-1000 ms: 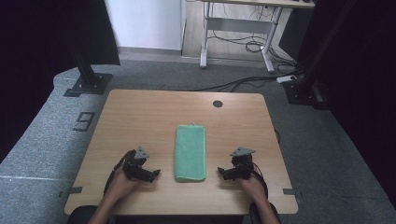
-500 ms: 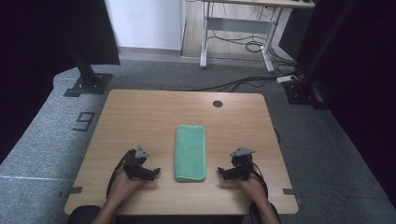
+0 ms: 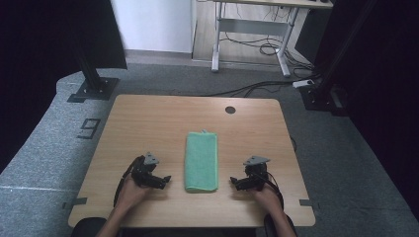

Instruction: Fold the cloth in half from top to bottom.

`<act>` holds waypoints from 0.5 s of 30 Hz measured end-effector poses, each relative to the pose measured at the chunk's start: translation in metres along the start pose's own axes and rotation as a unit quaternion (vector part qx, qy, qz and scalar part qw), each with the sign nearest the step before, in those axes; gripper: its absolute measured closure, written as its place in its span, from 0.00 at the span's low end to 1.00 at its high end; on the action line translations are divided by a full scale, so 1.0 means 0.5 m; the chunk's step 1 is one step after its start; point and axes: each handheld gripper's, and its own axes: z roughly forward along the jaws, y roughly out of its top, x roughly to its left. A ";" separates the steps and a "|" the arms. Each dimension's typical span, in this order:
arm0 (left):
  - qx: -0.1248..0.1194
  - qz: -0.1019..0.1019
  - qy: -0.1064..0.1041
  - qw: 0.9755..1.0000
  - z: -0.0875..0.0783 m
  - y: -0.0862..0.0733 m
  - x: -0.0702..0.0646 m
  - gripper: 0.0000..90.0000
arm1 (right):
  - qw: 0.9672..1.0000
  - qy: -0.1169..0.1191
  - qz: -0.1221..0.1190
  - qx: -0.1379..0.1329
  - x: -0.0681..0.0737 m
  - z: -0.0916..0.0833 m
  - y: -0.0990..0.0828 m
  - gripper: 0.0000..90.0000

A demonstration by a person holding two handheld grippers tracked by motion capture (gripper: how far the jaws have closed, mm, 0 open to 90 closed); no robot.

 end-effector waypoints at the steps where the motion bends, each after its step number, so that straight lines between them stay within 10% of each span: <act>1: 0.000 0.000 0.000 1.000 0.000 0.000 0.000 0.00 | 1.000 0.000 0.000 0.000 0.000 0.000 0.000 0.00; 15: -0.017 -0.005 -0.005 1.000 0.029 0.078 0.003 0.00 | 1.000 -0.001 0.002 0.000 0.001 0.000 0.000 0.00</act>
